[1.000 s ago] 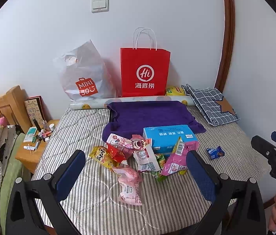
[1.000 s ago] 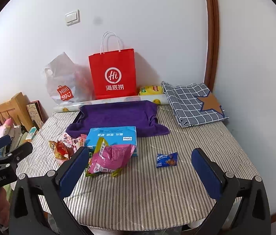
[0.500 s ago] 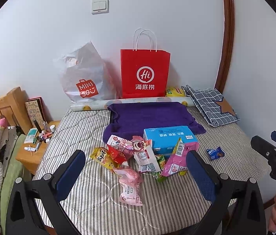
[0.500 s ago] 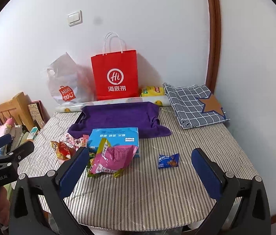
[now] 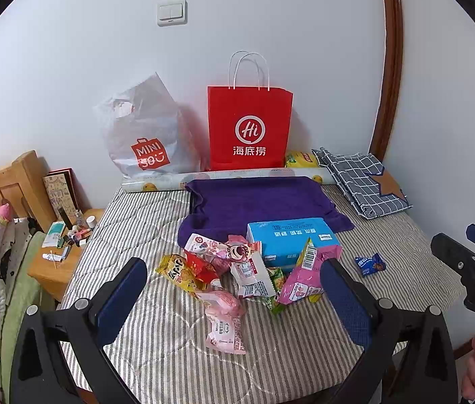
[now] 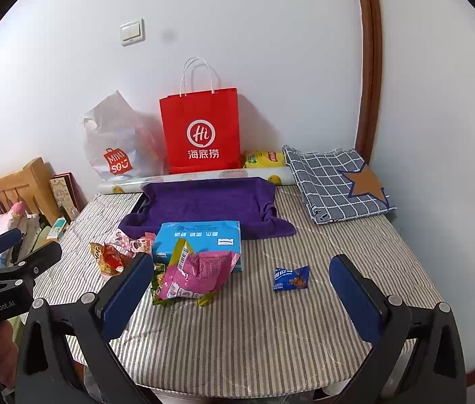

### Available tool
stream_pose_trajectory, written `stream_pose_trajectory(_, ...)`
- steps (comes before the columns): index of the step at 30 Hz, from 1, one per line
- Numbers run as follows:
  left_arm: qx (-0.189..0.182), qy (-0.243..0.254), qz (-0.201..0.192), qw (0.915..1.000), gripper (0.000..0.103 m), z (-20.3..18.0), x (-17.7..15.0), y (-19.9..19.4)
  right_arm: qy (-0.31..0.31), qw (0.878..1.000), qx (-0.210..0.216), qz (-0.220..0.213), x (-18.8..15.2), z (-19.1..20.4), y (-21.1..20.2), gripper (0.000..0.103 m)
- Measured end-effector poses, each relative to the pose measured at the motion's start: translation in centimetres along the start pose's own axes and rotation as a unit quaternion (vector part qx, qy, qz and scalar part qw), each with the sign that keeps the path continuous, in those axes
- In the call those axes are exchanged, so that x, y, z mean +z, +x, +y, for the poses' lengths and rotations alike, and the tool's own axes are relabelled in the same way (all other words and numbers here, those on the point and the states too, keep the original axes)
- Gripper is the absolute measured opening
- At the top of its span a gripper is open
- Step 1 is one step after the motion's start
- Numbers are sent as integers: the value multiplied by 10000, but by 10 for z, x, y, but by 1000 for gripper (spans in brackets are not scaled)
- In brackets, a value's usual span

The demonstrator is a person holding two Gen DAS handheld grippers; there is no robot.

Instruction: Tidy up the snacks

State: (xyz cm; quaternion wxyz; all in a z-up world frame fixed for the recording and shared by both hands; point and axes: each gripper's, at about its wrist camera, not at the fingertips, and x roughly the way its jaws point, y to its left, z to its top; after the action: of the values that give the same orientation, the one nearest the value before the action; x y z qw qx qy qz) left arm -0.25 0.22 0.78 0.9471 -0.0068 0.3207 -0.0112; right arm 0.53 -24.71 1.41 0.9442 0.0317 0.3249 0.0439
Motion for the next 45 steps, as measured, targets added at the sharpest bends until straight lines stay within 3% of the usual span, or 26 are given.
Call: stream_pose_trajectory(45, 12, 17, -25, 10000, 103, -2, 4, -4, 17, 10000, 2, -62, -2, 0, -6, 103)
